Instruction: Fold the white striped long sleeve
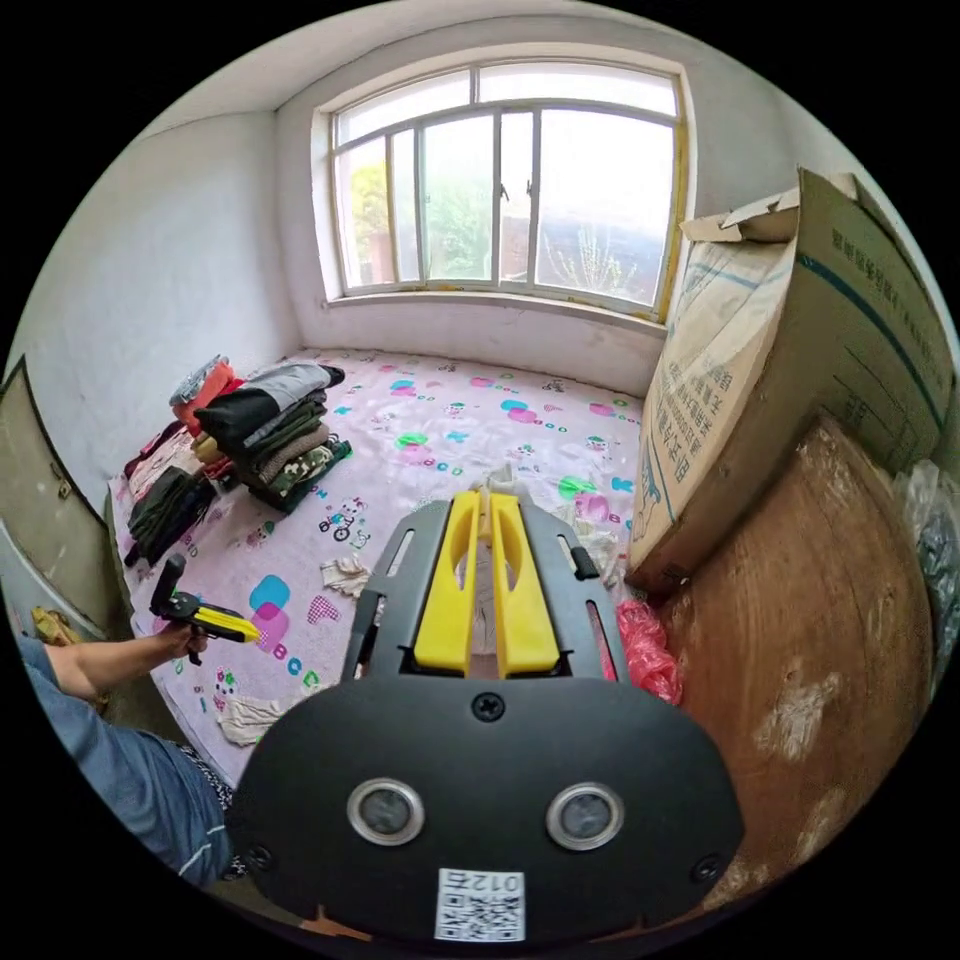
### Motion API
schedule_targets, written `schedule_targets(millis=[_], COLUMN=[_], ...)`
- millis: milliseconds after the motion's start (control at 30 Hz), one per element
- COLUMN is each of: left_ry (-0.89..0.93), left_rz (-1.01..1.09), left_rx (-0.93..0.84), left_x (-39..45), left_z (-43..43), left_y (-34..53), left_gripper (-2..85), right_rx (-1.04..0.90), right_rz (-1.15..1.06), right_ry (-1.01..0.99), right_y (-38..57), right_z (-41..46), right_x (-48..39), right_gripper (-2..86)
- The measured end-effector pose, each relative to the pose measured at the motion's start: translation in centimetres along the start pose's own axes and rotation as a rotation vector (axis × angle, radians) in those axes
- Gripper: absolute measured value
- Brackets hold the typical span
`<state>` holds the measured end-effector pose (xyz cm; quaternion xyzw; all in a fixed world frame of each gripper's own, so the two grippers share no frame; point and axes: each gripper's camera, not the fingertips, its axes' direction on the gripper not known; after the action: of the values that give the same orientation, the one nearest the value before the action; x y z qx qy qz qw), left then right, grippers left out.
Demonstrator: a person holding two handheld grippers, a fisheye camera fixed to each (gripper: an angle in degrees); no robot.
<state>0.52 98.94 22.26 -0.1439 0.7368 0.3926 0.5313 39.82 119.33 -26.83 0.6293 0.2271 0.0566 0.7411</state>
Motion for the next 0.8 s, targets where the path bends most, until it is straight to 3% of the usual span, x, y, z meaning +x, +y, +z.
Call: schedule_targets(millis=[233, 367, 600, 800], left_ry=[-0.039, -0.043, 0.004, 0.097], left_rz=[0.084, 0.177, 0.342, 0.551], left_rx=[0.222, 0.341, 0.336, 0.333], left_x=[2.2, 5.3, 12.4, 22.1], left_z=[-11.0, -17.9, -21.6, -21.3], left_y=[0.7, 0.4, 1.0, 5.4], left_gripper=[2.7, 4.3, 9.9, 14.1], right_rx=[0.205, 0.230, 0.175, 0.032], right_rz=[-0.114, -0.188, -0.179, -0.200], right_ry=[-0.021, 0.002, -0.149, -0.278], right_y=[-11.7, -16.1, -17.6, -14.5], right_z=[-12.6, -17.6, -18.7, -12.4], right_x=[-10.0, -15.7, -21.0, -25.2], right_gripper=[0.9, 0.7, 0.6, 0.7])
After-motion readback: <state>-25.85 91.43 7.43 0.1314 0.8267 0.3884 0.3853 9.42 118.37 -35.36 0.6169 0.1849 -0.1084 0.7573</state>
